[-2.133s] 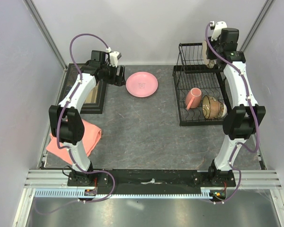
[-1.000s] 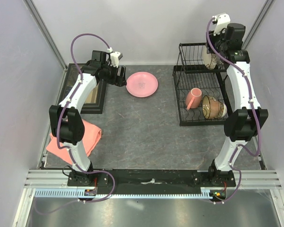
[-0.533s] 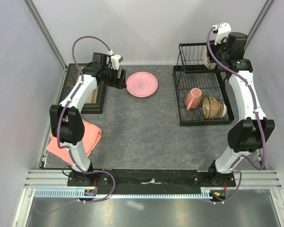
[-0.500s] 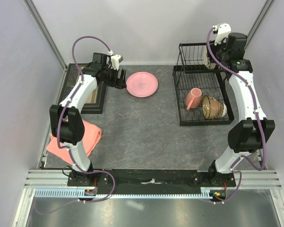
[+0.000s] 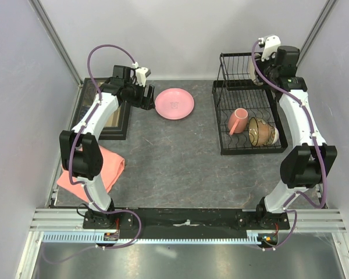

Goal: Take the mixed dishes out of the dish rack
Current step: Pick up the plate from the dish rack.

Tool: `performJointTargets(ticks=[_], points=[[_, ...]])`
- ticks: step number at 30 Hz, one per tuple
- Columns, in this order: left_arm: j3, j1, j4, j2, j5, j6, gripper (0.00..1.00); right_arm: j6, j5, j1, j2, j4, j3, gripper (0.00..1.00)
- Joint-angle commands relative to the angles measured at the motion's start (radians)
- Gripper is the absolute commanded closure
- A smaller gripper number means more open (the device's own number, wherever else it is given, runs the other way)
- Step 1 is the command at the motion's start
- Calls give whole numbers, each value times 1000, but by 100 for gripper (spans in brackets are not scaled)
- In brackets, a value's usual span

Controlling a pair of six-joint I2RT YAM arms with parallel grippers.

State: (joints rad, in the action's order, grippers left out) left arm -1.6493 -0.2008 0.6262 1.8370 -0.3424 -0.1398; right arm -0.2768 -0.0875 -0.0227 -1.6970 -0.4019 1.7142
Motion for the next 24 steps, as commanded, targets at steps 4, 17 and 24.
performJointTargets(ticks=[4, 17, 24], points=[[2, -5, -28, -44, -15, -34, 16, -1, 6, -3, 8, 48, 4, 58], [3, -6, -31, -45, -15, -32, 16, 13, -4, -5, 14, 46, 31, 77], [2, -6, -33, -45, -20, -29, 16, 43, -11, -5, 14, 41, 85, 89]])
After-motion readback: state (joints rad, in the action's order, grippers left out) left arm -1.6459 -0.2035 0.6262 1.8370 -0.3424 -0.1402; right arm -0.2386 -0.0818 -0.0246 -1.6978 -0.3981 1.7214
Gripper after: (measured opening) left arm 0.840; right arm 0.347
